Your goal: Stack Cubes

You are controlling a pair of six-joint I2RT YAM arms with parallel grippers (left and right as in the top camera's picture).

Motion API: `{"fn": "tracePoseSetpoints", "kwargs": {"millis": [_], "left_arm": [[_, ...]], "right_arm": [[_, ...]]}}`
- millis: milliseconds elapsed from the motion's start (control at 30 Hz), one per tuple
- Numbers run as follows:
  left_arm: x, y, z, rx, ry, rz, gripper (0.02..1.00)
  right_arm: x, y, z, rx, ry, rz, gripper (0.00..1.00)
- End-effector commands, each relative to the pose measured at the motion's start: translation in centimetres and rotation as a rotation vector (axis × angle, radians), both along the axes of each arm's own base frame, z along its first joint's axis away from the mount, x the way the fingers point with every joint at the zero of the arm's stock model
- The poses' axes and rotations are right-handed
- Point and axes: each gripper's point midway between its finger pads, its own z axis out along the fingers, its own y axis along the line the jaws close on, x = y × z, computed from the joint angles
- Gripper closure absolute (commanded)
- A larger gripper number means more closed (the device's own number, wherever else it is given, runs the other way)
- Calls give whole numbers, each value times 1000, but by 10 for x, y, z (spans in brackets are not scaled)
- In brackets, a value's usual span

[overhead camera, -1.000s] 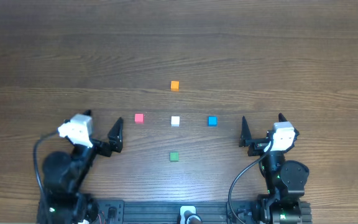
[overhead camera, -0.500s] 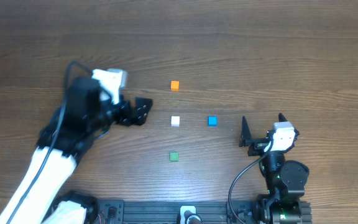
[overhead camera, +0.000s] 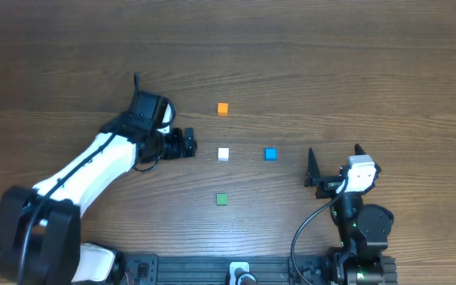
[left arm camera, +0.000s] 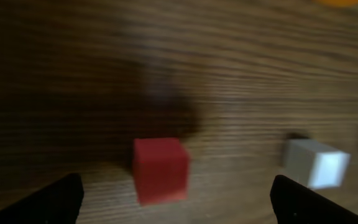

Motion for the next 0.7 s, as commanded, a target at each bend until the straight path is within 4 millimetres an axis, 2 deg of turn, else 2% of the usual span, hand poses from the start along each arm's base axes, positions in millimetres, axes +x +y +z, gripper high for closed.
{"fn": "tracePoseSetpoints", "kwargs": {"millis": [33,233,467,700], "left_arm": [[8,7,-8,72,1,51,80],[12,5,-10,147,-10,28,95],[19,-10,-3,210,-26,-103,97],[8,-3,-11,251,22,-142,97]], "right_arm": [[0,1,-2,-1,-4,0,7],[0,1,-2,-1,-4,0,9],[0,1,-2,-1,-4,0,7],[0,1,-2,-1,-4,0,7]]}}
